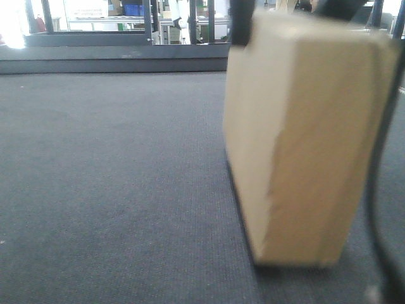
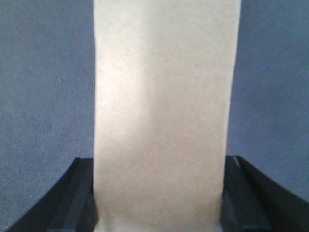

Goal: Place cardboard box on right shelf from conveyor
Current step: 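Lift the cardboard box off the conveyor with the right gripper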

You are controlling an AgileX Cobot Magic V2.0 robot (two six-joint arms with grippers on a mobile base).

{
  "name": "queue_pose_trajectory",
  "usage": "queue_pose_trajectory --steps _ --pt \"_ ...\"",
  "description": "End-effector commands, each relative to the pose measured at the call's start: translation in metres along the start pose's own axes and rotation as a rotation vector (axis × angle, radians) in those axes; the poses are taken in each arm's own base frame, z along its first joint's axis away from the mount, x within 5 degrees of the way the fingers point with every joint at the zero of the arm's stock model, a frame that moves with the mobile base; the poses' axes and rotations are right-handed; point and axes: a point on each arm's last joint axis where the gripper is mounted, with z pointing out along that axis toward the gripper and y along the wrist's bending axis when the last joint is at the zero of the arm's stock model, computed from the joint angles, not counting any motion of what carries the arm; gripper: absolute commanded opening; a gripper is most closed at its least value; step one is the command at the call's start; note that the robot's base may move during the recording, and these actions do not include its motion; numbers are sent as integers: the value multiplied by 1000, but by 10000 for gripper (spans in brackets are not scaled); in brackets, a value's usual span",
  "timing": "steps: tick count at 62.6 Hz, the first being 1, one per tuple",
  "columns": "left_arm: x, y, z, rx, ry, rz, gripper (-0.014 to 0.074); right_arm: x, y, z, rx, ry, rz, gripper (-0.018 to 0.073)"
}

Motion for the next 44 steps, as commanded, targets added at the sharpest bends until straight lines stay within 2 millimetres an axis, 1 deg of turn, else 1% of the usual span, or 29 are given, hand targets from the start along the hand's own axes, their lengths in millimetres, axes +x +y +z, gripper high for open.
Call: queue_pose_trajectory --steps 1,6,13,19,20,21,22,23,28,34,35,39,44 --pt "-5 0 0 2 -85 -3 -116 -9 -20 -44 -40 -166 -35 54" --pt "-5 0 0 2 -85 -3 -116 -12 -40 -58 -34 -232 -39 54" --pt "-5 0 0 2 -85 -3 -116 -10 -69 -74 -29 -359 -45 54" --pt "-5 0 0 2 -85 -3 -116 1 -97 -82 -16 -467 -28 54" --pt "-5 0 0 2 -85 -3 -116 4 -105 -81 -6 -490 -14 54" --pt "-5 0 0 2 -85 -3 -116 6 -111 -84 -3 -520 -3 54" --pt "-5 0 0 2 -85 -3 -116 9 -116 -82 3 -526 4 54" --pt "-5 0 0 2 -85 -3 -116 12 -120 -85 6 -547 10 54" --pt "-5 0 0 2 -85 -3 -116 26 -143 -84 51 -620 23 54" --pt "-5 0 0 2 -85 -3 -116 39 -161 -82 107 -698 -22 54" --pt "-5 0 0 2 -85 -3 -115 42 -163 -79 114 -702 -33 54" --pt "-5 0 0 2 -85 -3 -116 53 -167 -77 132 -758 -95 54" --pt "-5 0 0 2 -85 -3 -116 65 -169 -72 128 -816 -118 54"
